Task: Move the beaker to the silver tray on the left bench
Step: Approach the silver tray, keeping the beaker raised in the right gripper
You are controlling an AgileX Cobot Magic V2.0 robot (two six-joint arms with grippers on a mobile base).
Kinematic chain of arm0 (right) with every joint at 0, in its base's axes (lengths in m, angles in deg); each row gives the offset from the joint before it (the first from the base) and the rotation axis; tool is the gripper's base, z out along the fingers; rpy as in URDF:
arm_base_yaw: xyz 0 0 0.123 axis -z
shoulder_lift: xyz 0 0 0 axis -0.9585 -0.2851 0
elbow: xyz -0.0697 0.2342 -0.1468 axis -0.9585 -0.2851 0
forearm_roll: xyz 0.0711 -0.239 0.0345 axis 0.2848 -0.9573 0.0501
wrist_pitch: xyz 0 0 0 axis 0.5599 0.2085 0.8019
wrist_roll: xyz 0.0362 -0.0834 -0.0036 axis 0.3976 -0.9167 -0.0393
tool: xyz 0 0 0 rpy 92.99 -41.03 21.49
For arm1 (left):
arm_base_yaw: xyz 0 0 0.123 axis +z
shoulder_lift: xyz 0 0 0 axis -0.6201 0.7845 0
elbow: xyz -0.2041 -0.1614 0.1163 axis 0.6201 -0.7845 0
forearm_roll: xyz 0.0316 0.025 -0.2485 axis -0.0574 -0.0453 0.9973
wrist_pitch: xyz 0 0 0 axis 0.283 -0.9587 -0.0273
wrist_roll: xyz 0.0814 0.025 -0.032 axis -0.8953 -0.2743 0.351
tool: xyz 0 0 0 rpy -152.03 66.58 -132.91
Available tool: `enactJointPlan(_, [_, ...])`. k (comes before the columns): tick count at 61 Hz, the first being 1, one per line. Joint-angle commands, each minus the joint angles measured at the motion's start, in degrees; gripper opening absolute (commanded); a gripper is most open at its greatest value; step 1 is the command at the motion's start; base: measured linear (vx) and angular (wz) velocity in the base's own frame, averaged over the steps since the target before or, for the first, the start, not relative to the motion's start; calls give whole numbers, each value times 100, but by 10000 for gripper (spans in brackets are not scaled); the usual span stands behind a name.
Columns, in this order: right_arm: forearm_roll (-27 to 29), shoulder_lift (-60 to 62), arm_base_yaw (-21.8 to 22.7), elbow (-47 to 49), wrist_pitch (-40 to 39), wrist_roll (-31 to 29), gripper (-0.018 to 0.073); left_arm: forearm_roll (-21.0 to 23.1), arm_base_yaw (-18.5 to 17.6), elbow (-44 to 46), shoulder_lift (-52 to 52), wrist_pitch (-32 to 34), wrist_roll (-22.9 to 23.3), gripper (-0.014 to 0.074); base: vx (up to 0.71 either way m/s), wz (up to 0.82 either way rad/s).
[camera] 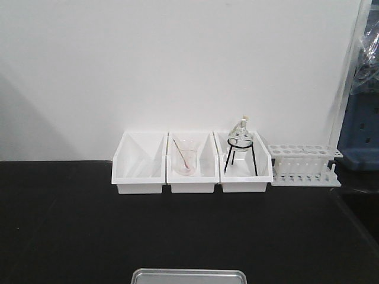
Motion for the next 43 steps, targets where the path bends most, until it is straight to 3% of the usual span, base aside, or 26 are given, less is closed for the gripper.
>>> enactJointPlan(1, [-134, -48, 38, 182, -417, -34, -11, 12, -24, -114, -45, 475, 11, 1, 6, -7])
enactJointPlan(43, [-206, -48, 38, 196, -725, -26, -11, 12, -24, -114, -45, 475, 11, 1, 1, -1])
